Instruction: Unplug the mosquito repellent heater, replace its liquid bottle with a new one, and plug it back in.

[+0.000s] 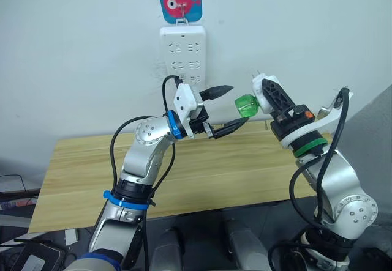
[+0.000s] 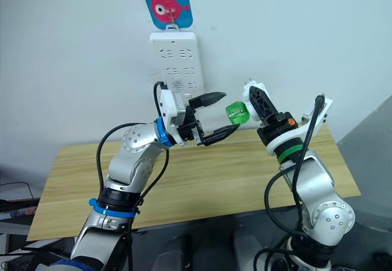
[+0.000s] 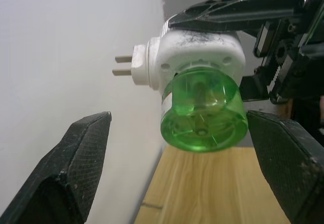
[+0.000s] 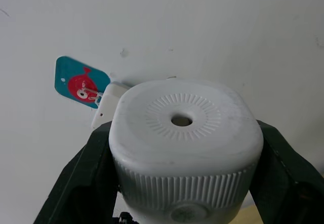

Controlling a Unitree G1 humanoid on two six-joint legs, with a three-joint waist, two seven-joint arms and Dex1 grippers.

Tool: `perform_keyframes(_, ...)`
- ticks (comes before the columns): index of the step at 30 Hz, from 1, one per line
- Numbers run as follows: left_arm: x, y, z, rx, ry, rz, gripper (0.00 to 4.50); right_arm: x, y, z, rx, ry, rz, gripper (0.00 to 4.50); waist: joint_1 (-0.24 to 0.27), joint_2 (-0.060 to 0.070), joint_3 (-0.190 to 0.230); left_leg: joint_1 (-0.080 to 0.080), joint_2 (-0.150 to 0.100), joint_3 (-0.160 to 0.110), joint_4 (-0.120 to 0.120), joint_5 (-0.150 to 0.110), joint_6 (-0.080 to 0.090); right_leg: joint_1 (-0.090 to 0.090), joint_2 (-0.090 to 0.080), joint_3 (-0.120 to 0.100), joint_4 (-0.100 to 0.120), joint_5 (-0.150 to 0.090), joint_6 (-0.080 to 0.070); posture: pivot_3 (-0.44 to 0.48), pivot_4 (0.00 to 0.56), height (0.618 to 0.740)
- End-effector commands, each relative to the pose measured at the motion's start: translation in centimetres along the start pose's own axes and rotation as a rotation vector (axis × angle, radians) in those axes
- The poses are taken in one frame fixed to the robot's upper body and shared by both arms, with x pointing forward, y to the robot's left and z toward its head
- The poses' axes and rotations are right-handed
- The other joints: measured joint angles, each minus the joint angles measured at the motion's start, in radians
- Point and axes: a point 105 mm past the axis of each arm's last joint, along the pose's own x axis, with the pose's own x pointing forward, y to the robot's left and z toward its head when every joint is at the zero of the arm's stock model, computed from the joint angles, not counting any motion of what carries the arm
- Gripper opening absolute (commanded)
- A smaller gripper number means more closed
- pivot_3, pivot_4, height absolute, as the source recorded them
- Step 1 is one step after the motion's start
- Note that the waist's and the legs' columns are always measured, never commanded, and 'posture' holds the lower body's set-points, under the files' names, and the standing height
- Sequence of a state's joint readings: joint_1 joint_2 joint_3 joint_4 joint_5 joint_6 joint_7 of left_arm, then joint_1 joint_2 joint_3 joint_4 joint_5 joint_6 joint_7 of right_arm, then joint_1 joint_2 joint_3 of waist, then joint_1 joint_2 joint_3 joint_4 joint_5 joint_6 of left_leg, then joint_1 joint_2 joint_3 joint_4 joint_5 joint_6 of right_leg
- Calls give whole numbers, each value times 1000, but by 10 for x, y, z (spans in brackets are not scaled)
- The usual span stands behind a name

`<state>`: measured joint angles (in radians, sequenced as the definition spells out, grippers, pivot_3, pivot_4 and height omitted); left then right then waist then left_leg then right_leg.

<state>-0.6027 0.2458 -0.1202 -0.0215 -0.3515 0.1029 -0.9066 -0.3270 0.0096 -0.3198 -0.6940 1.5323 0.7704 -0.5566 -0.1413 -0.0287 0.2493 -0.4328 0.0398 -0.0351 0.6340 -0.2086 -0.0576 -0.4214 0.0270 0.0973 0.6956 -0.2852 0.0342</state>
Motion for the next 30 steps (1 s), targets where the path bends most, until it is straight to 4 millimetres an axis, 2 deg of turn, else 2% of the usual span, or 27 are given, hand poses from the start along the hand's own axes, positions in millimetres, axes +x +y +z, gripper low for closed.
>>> perform_keyframes(1, 1, 0, 4, 9, -29, -20, 4500, -5, 15, 1, 15, -4, 60, 2958, -2, 0, 0, 0, 0, 0, 0, 0, 0, 0, 0, 0, 0, 0, 0, -171, 211, 740)
perform_keyframes(9, 4, -10, -2, -71, -37, -36, 4500, -7, 19, -3, 11, 22, 68, 2958, -2, 0, 0, 0, 2, 0, 0, 0, 0, 0, 3, 0, 0, 0, 0, -176, 210, 740)
perform_keyframes(14, 7, -12, 1, -69, -58, -38, 4500, -7, 18, -4, 9, 24, 63, 2958, -1, 0, 0, 0, 2, 0, 0, 0, 0, 0, 3, 0, 0, 0, 0, -177, 209, 740)
perform_keyframes(21, 11, -16, 4, -83, -69, -55, 2293, -8, 18, -6, 12, 31, 62, 2958, -1, 0, 0, 0, 2, 0, 1, 0, 0, 0, 3, 0, 1, 0, 1, -176, 209, 740)
perform_keyframes(28, 11, -15, 5, -57, -60, -55, 2202, -11, 11, -12, -13, 71, 39, 2958, 1, 0, 0, 0, 2, 0, 1, 0, 0, 0, 3, 0, 1, 0, 0, -170, 210, 740)
perform_keyframes(30, 8, -15, 6, -44, -55, -60, 2202, -13, 11, -11, -15, 71, 49, 3688, 1, 0, 0, 0, 2, 0, 1, 0, 0, 0, 3, 0, 1, 0, 0, -169, 212, 740)
